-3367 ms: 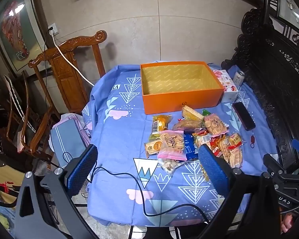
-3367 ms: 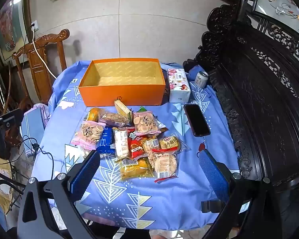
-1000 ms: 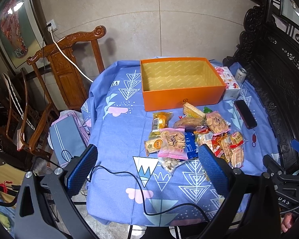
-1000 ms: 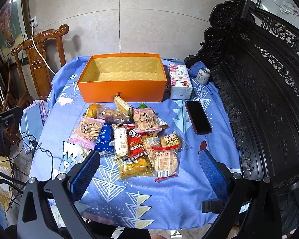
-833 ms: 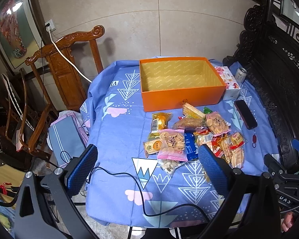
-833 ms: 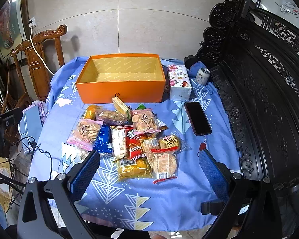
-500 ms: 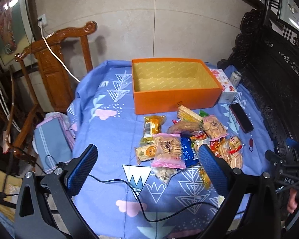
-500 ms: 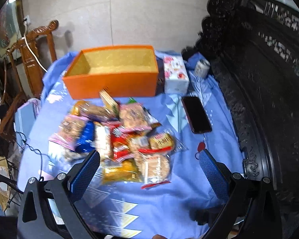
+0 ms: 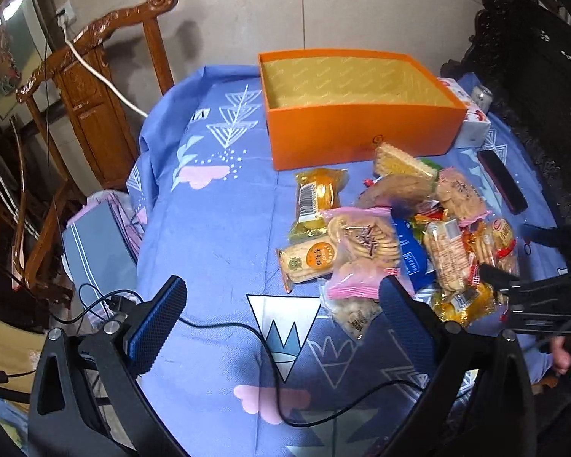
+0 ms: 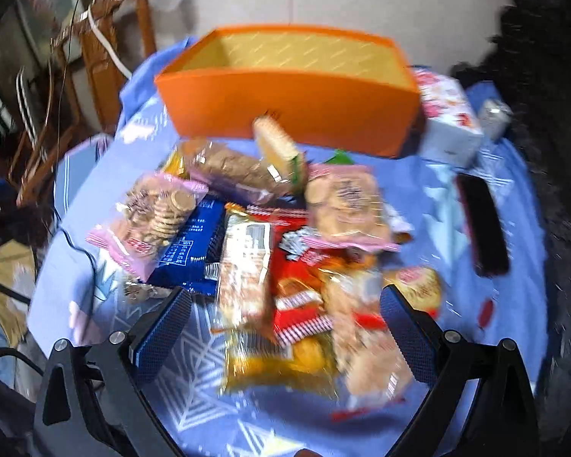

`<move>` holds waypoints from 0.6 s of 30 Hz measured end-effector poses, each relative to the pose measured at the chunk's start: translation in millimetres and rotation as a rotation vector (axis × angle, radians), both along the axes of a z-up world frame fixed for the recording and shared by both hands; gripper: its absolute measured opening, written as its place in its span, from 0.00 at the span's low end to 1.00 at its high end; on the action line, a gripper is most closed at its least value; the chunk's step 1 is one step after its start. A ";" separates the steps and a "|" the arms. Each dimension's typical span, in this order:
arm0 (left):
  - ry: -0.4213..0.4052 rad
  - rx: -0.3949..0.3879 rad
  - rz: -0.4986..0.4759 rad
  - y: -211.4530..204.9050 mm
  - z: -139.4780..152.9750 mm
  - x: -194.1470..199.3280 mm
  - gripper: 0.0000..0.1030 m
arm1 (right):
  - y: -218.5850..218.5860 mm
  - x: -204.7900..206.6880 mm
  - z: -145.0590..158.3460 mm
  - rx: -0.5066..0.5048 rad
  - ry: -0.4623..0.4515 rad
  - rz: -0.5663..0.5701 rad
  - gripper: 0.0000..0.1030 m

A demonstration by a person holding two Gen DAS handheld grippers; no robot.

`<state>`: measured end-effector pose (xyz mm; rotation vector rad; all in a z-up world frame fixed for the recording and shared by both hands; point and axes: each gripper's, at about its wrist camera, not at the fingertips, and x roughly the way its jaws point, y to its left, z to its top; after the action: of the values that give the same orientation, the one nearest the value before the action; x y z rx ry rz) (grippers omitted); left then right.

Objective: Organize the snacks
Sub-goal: 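Grasp the pink cookie bag with the left gripper while the right gripper grasps a bread pack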

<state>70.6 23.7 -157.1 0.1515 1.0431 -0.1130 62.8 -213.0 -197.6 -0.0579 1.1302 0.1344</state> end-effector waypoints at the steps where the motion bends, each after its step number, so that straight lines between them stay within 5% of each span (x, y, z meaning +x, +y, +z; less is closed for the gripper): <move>1: 0.008 0.000 0.003 1.6 -1.4 2.8 0.96 | 5.8 7.4 -8.3 -0.003 0.019 0.016 0.97; 5: 0.024 -0.007 0.007 4.4 -7.9 15.6 0.96 | 23.2 25.6 -33.7 -0.038 0.075 0.055 0.92; 7: 0.038 -0.002 -0.011 -0.5 -14.7 22.3 0.96 | 29.7 30.0 -45.0 -0.071 0.105 0.066 0.77; 12: 0.072 0.025 -0.087 -24.1 -37.9 31.6 0.96 | 31.4 24.5 -60.2 -0.080 0.124 0.059 0.73; 16: 0.120 -0.006 -0.140 -42.4 -58.1 41.2 0.96 | 20.6 20.1 -54.9 -0.039 0.099 0.038 0.35; 18: 0.139 0.000 -0.155 -50.3 -71.9 48.5 0.96 | 10.6 19.7 -49.5 0.014 0.091 0.019 0.33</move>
<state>119.1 -26.6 -229.0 0.2268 1.1698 -0.2673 82.5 -202.4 -247.1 -0.0506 1.2196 0.1630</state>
